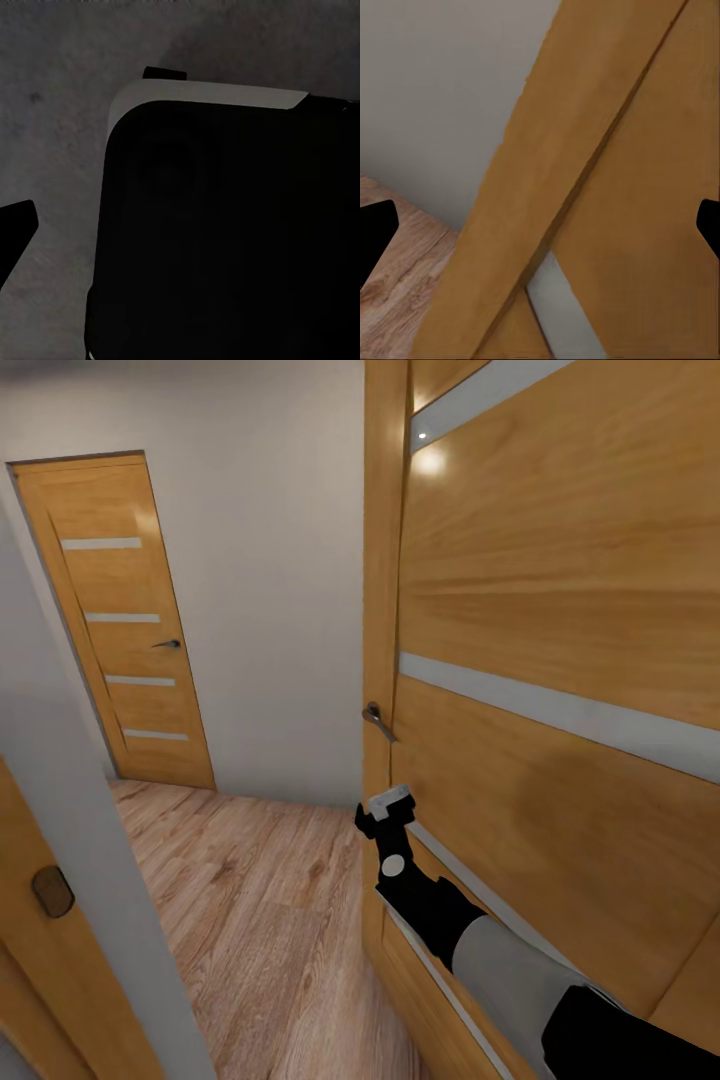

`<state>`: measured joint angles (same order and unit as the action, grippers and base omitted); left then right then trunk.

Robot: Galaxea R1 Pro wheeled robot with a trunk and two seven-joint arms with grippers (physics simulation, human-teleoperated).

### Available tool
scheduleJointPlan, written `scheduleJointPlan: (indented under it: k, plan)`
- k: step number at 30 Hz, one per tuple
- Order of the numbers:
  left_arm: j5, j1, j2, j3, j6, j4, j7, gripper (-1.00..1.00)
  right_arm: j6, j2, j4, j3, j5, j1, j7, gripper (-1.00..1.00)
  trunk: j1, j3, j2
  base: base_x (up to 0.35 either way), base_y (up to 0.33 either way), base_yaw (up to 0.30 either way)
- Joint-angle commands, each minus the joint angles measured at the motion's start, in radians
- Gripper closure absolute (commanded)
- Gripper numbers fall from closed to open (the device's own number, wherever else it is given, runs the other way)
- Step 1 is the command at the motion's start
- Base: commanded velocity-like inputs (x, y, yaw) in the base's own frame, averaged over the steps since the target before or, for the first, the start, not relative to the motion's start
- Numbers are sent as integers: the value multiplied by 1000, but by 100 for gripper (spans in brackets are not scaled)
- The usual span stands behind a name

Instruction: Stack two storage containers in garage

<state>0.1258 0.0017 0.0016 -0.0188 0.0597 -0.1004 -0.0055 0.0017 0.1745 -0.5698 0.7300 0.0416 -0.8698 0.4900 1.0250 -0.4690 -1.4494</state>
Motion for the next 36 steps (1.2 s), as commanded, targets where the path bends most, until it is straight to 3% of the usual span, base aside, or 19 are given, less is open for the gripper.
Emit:
scheduleJointPlan:
  k: [1,8,19,24,28,31,36]
  plan:
    - [8,0,0,-1,2,-1,-1,-100,0,0,8,1,3,-1,7,-100,0,-1,-1,0,0,0]
    - [8,1,0,-1,2,-1,0,-100,-1,0,109,-39,3,-40,5,-100,0,-1,-1,0,0,0]
    - [8,0,0,-1,2,-2,0,-100,-9,0,208,-55,11,-113,-4,-100,0,-1,-1,0,0,0]
    - [7,0,0,-1,2,-2,0,-100,-28,0,300,-100,13,-170,-10,-100,0,-1,-1,0,0,0]
    - [7,0,0,-1,2,-2,1,-100,-31,0,319,-113,14,-185,-15,-100,0,-1,-1,0,0,0]
    - [6,0,0,-1,2,-2,1,-100,-31,0,364,-143,14,-224,-21,-100,0,-1,-1,0,0,0]
    - [7,1,0,-1,1,-2,1,-100,-34,0,400,-177,14,-241,-30,-100,0,-1,-1,0,0,0]
